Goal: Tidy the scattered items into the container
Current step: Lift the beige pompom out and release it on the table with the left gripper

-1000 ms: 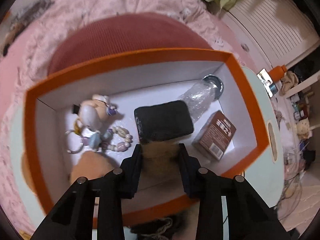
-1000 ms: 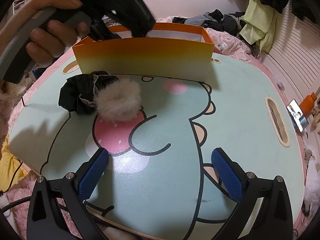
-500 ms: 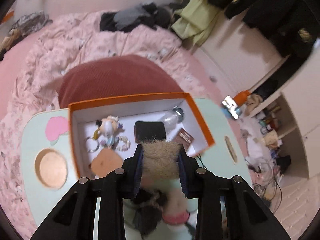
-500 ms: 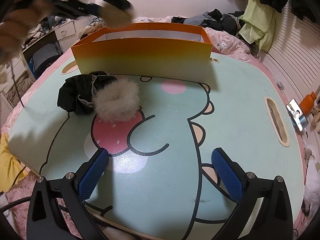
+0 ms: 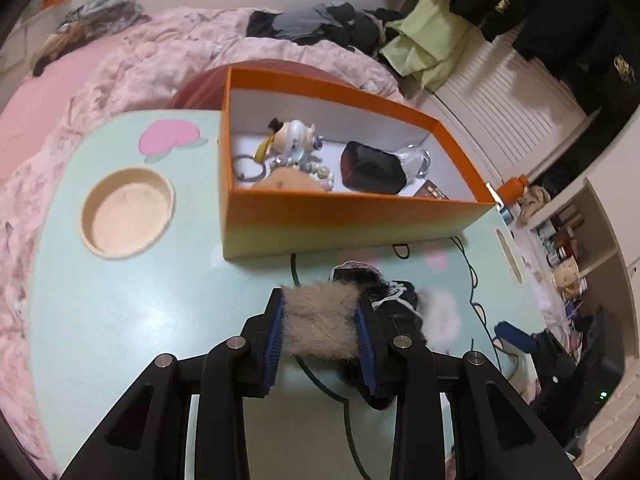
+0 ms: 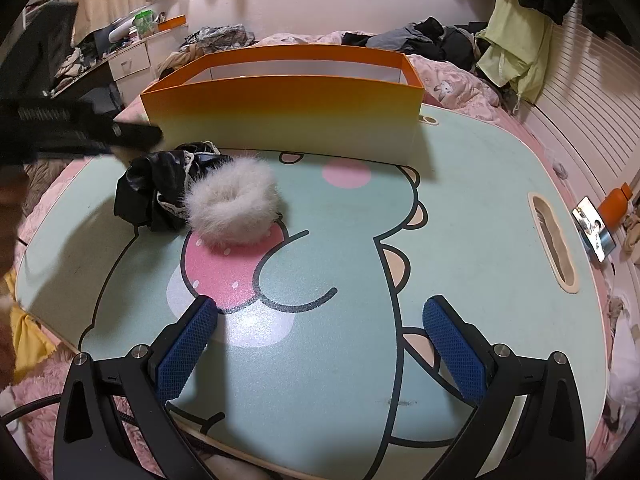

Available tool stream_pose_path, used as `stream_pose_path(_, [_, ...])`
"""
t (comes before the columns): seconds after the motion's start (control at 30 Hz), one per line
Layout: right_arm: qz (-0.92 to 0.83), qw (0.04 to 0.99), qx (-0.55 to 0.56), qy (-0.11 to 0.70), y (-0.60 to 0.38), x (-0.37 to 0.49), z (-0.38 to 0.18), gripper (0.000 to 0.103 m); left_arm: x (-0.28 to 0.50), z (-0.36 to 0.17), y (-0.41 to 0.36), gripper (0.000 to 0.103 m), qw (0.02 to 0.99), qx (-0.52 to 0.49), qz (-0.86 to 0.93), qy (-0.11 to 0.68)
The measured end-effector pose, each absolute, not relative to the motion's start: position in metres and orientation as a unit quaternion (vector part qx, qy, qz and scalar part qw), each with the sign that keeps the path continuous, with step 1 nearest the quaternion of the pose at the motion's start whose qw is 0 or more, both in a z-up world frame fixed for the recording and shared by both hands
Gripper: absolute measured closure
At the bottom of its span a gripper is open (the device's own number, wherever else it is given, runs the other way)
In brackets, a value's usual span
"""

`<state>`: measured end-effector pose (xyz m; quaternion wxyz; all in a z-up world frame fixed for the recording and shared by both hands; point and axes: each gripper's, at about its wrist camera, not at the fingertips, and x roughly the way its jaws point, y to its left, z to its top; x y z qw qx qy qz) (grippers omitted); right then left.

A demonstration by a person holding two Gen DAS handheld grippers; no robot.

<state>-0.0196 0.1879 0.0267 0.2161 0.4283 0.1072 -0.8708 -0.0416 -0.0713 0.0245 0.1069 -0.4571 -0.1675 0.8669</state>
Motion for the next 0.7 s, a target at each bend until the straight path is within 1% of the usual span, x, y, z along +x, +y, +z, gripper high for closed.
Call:
stream_pose_path(0.03, [-0.871, 0.216, 0.428, 0.107, 0.188, -0.02, 0.027, 0.001, -0.039, 0.023, -0.072, 0.065, 0.104, -0.448, 0.871, -0.172])
stream_pose_path(0.07, [-0.871, 0.216, 0.428, 0.107, 0.188, -0.02, 0.027, 0.001, -0.037, 0.022, -0.072, 0.062, 0.098, -0.439, 0.876, -0.171])
stream_pose_path(0.13, [-0.871, 0.216, 0.428, 0.107, 0.188, -0.02, 0.027, 0.001, -0.03, 0.025, -0.07, 0.048, 0.085, -0.418, 0.89, -0.161])
stream_pose_path(0.17, [-0.871, 0.216, 0.428, 0.107, 0.189, -0.021, 0.027, 0.001, -0.025, 0.028, -0.069, 0.044, 0.08, -0.404, 0.898, -0.155])
stream_pose_path(0.2, [-0.871, 0.216, 0.428, 0.107, 0.189, -0.021, 0.027, 0.001, -0.02, 0.031, -0.068, 0.034, 0.074, -0.391, 0.905, -0.149])
stream_pose_path(0.23, [-0.871, 0.216, 0.428, 0.107, 0.19, -0.021, 0.027, 0.001, -0.015, 0.034, -0.067, 0.028, 0.072, -0.383, 0.91, -0.144])
stream_pose_path(0.33, [-0.871, 0.215, 0.429, 0.107, 0.191, -0.022, 0.026, 0.001, 0.001, 0.038, -0.063, 0.026, 0.078, -0.369, 0.918, -0.124])
stream_pose_path(0.5, [-0.87, 0.211, 0.433, 0.106, 0.194, -0.024, 0.027, 0.001, 0.031, 0.029, -0.06, 0.024, 0.05, -0.362, 0.925, -0.107])
stream_pose_path(0.6, [-0.871, 0.209, 0.437, 0.085, 0.2, -0.027, 0.032, 0.001, 0.036, 0.021, -0.058, 0.024, 0.042, -0.368, 0.923, -0.104])
stream_pose_path(0.7, [-0.882, 0.206, 0.418, 0.066, 0.208, -0.03, 0.049, 0.001, 0.032, 0.018, -0.055, 0.024, 0.039, -0.378, 0.92, -0.098])
